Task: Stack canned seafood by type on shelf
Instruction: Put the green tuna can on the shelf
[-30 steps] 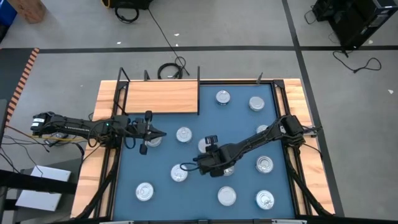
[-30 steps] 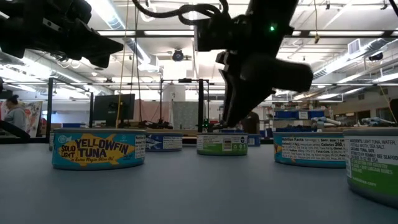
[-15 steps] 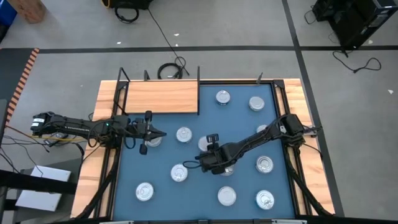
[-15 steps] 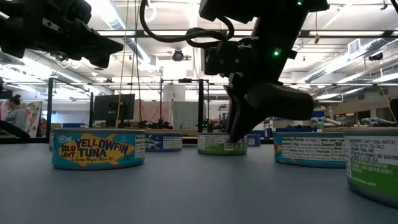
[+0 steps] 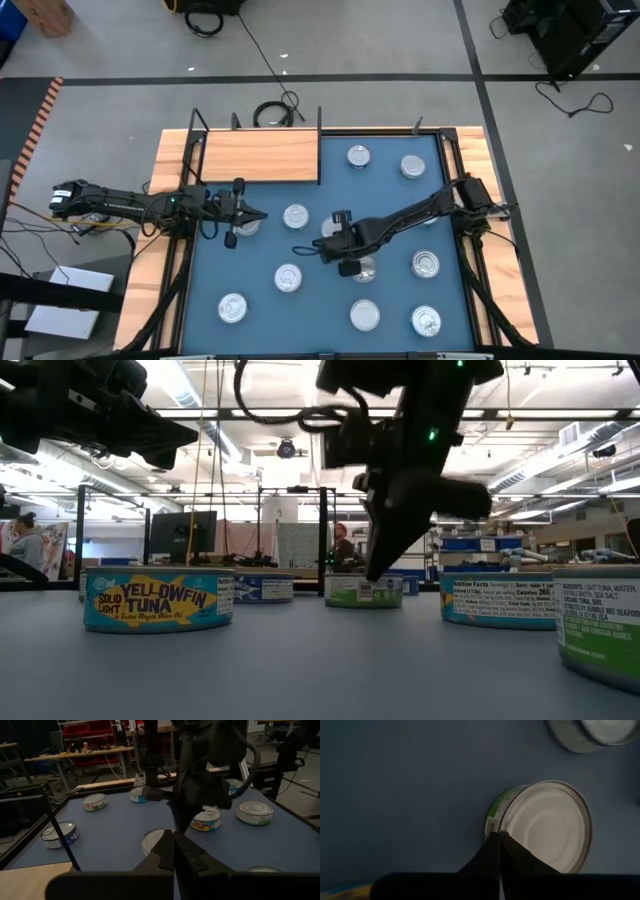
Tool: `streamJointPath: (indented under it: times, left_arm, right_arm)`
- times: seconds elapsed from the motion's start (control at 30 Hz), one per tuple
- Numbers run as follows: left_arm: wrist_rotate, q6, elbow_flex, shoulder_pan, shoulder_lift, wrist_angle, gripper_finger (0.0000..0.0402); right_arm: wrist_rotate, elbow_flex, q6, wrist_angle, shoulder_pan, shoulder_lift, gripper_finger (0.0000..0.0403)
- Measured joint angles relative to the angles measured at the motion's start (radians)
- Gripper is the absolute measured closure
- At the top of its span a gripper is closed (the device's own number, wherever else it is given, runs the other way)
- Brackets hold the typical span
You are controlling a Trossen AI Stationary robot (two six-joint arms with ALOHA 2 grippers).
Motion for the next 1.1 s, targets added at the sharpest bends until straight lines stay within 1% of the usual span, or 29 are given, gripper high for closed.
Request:
streamJointPath:
  times: [0.23, 0.43, 0.5, 0.6, 0.83, 1.0, 1.1]
  left_arm:
    - [0.0, 0.0, 0.0, 0.0, 0.0, 0.0, 0.0398]
    - [0.0, 0.0, 0.0, 0.0, 0.0, 0.0, 0.0398]
    - [0.0, -0.001, 0.0, 0.0, 0.0, 0.0, 0.0398]
    - [0.0, -0.002, 0.0, 0.0, 0.0, 0.0, 0.0398]
    - [0.011, -0.004, 0.0, 0.0, 0.0, 0.0, 0.0398]
    - [0.012, -0.004, 0.0, 0.0, 0.0, 0.0, 0.0398]
    - [0.016, -0.007, 0.0, 0.0, 0.0, 0.0, 0.0398]
  right_arm:
    - [-0.114, 0.0, 0.127, 0.04, -0.03, -0.069, 0.04]
    - [-0.228, 0.0, 0.303, 0.093, -0.075, -0.124, 0.0402]
    - [-0.276, 0.0, 0.383, 0.096, -0.1, -0.135, 0.0402]
    - [-0.336, 0.001, 0.452, 0.092, -0.141, -0.142, 0.0402]
    - [-0.505, 0.001, 0.484, 0.085, -0.224, -0.133, 0.0402]
    - [-0.645, 0.002, 0.504, 0.093, -0.259, -0.136, 0.0402]
    - [-0.685, 0.002, 0.502, 0.093, -0.269, -0.135, 0.0402]
